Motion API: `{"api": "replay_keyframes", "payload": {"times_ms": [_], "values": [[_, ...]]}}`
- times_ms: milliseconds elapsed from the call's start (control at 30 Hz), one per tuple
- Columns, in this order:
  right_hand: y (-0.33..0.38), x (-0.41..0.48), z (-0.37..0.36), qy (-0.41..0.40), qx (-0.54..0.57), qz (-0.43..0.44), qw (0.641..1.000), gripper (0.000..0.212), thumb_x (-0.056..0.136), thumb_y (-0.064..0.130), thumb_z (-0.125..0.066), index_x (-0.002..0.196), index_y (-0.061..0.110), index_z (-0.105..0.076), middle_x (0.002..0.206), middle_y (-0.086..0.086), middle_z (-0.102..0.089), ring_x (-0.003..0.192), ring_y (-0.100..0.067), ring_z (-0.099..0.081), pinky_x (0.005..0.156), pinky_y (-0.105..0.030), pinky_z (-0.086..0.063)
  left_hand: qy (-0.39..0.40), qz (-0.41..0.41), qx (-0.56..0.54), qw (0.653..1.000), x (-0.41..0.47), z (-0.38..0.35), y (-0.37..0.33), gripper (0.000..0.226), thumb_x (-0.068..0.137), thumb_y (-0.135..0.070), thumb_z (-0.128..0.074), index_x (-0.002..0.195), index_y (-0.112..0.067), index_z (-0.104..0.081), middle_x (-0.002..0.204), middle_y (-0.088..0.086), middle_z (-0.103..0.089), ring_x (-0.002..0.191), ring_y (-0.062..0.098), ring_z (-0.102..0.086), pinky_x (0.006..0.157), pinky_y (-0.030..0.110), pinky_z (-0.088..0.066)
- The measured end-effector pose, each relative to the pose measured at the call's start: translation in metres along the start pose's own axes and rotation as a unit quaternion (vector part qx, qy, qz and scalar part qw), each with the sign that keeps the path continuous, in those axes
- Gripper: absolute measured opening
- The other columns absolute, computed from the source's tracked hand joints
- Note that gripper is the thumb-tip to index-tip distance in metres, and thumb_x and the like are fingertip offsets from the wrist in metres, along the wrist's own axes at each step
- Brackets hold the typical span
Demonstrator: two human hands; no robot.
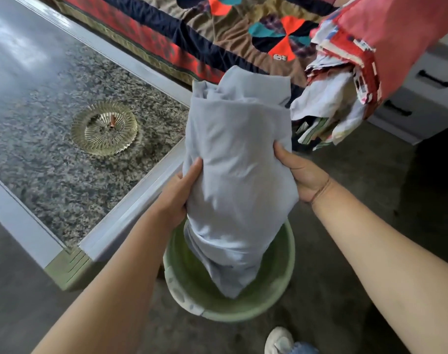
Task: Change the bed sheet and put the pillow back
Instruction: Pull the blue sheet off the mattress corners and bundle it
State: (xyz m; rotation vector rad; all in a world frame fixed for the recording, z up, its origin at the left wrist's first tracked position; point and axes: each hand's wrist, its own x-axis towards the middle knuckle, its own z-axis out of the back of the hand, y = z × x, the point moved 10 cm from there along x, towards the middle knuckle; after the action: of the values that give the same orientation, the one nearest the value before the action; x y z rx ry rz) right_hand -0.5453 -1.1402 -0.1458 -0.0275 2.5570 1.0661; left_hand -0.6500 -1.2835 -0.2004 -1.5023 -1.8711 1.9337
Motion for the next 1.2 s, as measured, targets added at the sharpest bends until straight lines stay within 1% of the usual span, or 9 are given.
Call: {"api": "replay_keyframes", "payload": {"times_ms": [167,300,467,600,700,767,1000,1133,1200], "values": [[-0.081,0.01,0.072,-0.079,0.026,-0.031,0.996,0.079,0.065,0.039,-0.085,0.133,0.012,-0.056,0.124,-0.011,-0.065,0.114,-0.025,-0.063,0.087,-0.037,-0.055,-0.094,0.041,0.018,0.995,0.024,0.035,0.071,0.052,0.078,-0.052,-0.07,0.115,-0.015,-0.067,0.107,0.002,-0.073,0.096,0.018,-0.069,0.081,0.031,-0.052],[-0.162,0.008,0.157,-0.245,-0.001,-0.071,0.967,0.064,0.073,0.044,-0.073,0.129,0.016,-0.059,0.119,-0.008,-0.068,0.111,-0.027,-0.064,0.091,-0.042,-0.055,-0.222,0.102,0.112,0.963,0.034,0.085,0.159,0.075,0.075,-0.063,-0.069,0.129,-0.012,-0.058,0.119,0.005,-0.065,0.102,0.027,-0.061,0.085,0.034,-0.048],[-0.208,0.012,0.222,-0.363,-0.142,-0.071,0.918,0.091,0.053,0.061,-0.082,0.127,0.013,-0.058,0.114,-0.009,-0.07,0.102,-0.028,-0.066,0.095,-0.046,-0.051,-0.208,0.061,0.171,0.961,0.051,0.094,0.222,0.065,0.083,-0.055,-0.064,0.132,-0.013,-0.053,0.128,0.011,-0.061,0.12,0.03,-0.056,0.099,0.037,-0.044],[-0.213,0.011,0.24,-0.437,-0.294,-0.058,0.848,0.074,0.075,0.04,-0.077,0.138,0.018,-0.044,0.131,-0.004,-0.058,0.117,-0.028,-0.056,0.098,-0.046,-0.047,-0.231,-0.021,0.426,0.875,0.06,0.077,0.226,0.106,0.075,-0.071,-0.054,0.155,-0.015,-0.015,0.158,0.012,-0.025,0.143,0.03,-0.028,0.115,0.045,-0.024],[-0.219,0.02,0.231,-0.424,-0.432,-0.033,0.796,0.102,0.069,0.048,-0.078,0.15,0.034,-0.018,0.154,-0.001,-0.029,0.137,-0.026,-0.035,0.11,-0.05,-0.035,-0.151,-0.148,0.649,0.731,0.072,0.039,0.224,0.093,0.08,-0.072,-0.036,0.151,-0.012,-0.023,0.151,0.019,-0.037,0.138,0.035,-0.038,0.113,0.05,-0.028],[-0.232,0.025,0.224,-0.382,-0.548,-0.062,0.741,0.108,0.072,0.055,-0.074,0.15,0.045,0.0,0.16,-0.002,-0.001,0.146,-0.027,-0.012,0.117,-0.049,-0.021,-0.091,-0.169,0.701,0.687,0.085,0.028,0.24,0.088,0.083,-0.071,-0.031,0.151,-0.016,-0.021,0.152,0.018,-0.036,0.142,0.036,-0.03,0.115,0.052,-0.024],[-0.298,0.047,0.266,-0.318,-0.569,-0.127,0.748,0.108,0.074,0.059,-0.071,0.151,0.039,0.003,0.16,-0.014,0.007,0.146,-0.034,-0.011,0.115,-0.045,-0.023,-0.002,-0.095,0.764,0.639,0.134,0.058,0.317,0.084,0.081,-0.073,-0.028,0.15,-0.025,-0.026,0.152,0.01,-0.039,0.138,0.032,-0.04,0.112,0.056,-0.028],[-0.333,0.064,0.291,-0.298,-0.552,-0.143,0.765,0.105,0.078,0.057,-0.068,0.15,0.041,0.006,0.16,-0.008,0.016,0.149,-0.029,-0.001,0.118,-0.046,-0.019,0.015,-0.064,0.768,0.637,0.156,0.073,0.348,0.094,0.076,-0.075,-0.015,0.154,-0.026,0.0,0.161,0.006,-0.005,0.148,0.028,-0.013,0.112,0.045,0.011],[-0.342,0.072,0.3,-0.299,-0.546,-0.138,0.77,0.104,0.078,0.057,-0.068,0.15,0.041,0.006,0.16,-0.006,0.017,0.149,-0.027,0.001,0.119,-0.045,-0.019,0.01,-0.065,0.769,0.636,0.164,0.076,0.355,0.092,0.077,-0.074,-0.019,0.154,-0.024,-0.013,0.159,0.009,-0.021,0.146,0.03,-0.023,0.112,0.046,0.001]]}}
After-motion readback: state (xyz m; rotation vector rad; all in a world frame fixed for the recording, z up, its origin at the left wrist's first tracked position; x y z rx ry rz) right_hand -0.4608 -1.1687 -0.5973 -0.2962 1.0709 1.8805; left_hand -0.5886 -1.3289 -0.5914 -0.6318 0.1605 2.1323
